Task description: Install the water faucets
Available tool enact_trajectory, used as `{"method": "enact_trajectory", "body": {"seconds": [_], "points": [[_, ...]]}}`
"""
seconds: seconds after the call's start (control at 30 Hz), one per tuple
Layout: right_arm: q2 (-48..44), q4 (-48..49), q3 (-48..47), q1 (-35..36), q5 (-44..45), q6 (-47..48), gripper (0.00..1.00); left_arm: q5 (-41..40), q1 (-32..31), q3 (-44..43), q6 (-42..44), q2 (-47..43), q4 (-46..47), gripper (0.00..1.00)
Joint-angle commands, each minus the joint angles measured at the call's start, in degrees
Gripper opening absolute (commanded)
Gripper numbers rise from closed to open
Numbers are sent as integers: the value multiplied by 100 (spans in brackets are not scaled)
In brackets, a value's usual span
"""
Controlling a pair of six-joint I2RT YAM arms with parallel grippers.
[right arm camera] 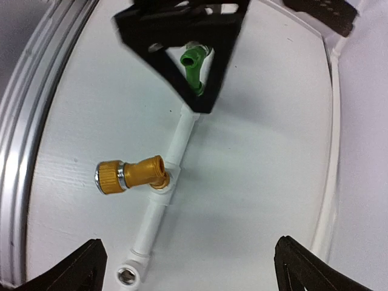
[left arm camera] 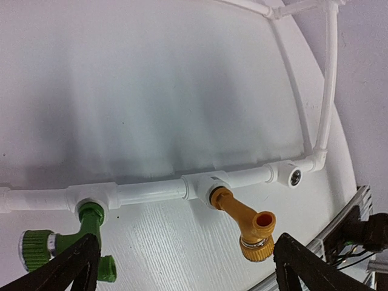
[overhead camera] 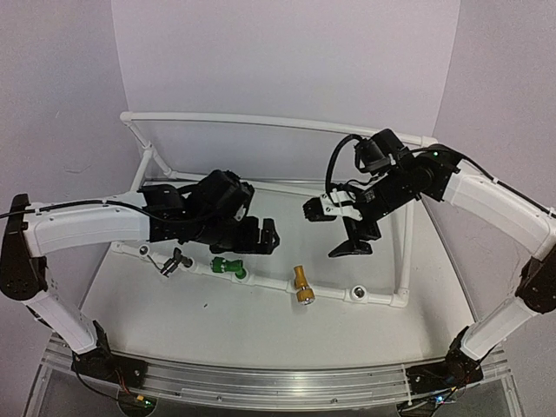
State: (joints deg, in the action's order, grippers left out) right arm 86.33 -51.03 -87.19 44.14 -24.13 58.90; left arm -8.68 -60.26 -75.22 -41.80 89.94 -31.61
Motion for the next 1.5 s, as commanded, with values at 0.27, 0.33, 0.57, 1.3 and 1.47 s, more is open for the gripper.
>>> {"method": "enact_trajectory", "body": {"seconds": [0.27,0.33,0.57,1.3,1.47], "points": [[899,-374,-510,1633,2097,3298,98,-256,190,588,-546,-1008,429,100],[992,-385,-440,1785,2369,3560,98,-270,187,636,-567,-1070,459,100],[1266,-450,-37,2086,3434,4265,97,-280,190,740,-560,-1169,620,100],[1803,599,580,2609,4025,2454,77,-287,189,808,-517,-1196,790,100],[1801,745,530,2609,3937,1911,72,-261,190,740,-488,-1116,801,100]]}}
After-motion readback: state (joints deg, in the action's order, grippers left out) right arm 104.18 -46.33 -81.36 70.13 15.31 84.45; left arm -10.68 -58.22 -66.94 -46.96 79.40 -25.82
